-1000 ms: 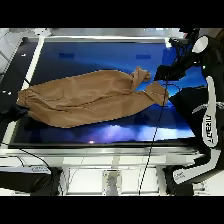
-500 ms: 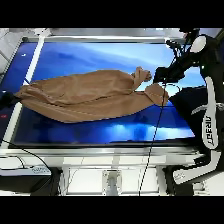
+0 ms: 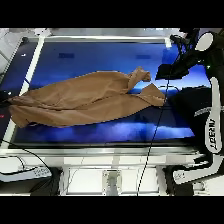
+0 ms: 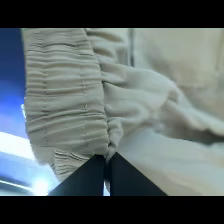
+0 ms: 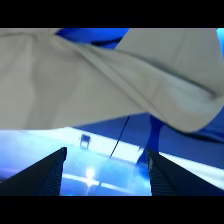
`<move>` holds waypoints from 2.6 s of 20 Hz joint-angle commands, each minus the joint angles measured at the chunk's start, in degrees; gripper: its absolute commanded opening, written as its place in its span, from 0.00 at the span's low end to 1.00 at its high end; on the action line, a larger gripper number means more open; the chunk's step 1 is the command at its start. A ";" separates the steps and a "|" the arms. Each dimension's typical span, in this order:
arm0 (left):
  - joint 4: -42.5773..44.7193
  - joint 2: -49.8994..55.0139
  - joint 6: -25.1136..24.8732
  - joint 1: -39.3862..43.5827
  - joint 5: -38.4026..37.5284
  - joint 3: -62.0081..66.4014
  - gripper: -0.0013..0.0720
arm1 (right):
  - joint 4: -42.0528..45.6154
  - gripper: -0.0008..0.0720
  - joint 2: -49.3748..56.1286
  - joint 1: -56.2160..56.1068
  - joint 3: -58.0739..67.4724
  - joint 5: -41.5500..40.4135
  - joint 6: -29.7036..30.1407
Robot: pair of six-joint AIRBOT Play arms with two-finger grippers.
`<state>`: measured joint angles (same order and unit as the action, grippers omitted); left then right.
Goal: Fold the clothes and pants, and hang the long-sleeved shirts on hangers.
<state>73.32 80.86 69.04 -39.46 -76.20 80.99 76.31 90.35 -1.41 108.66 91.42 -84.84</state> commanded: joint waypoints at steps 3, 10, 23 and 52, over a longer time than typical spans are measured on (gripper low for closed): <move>1.68 9.97 2.34 6.19 10.45 0.26 0.96 | -1.05 0.77 -0.11 -0.07 0.04 -2.12 -0.02; 1.60 -3.98 -6.14 -6.80 10.78 -6.05 0.96 | 3.63 0.77 -0.92 0.39 0.07 9.64 4.94; -41.18 -11.54 -34.25 -29.22 18.56 -45.79 1.00 | 1.27 0.77 -1.18 1.03 0.04 8.11 4.87; 4.02 -6.45 -2.95 -21.70 -9.68 -2.29 0.05 | 6.49 0.77 -6.71 1.07 0.04 11.26 7.98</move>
<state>62.87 74.61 61.08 -61.21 -77.25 72.20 81.89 84.60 -0.36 108.66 103.22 -78.35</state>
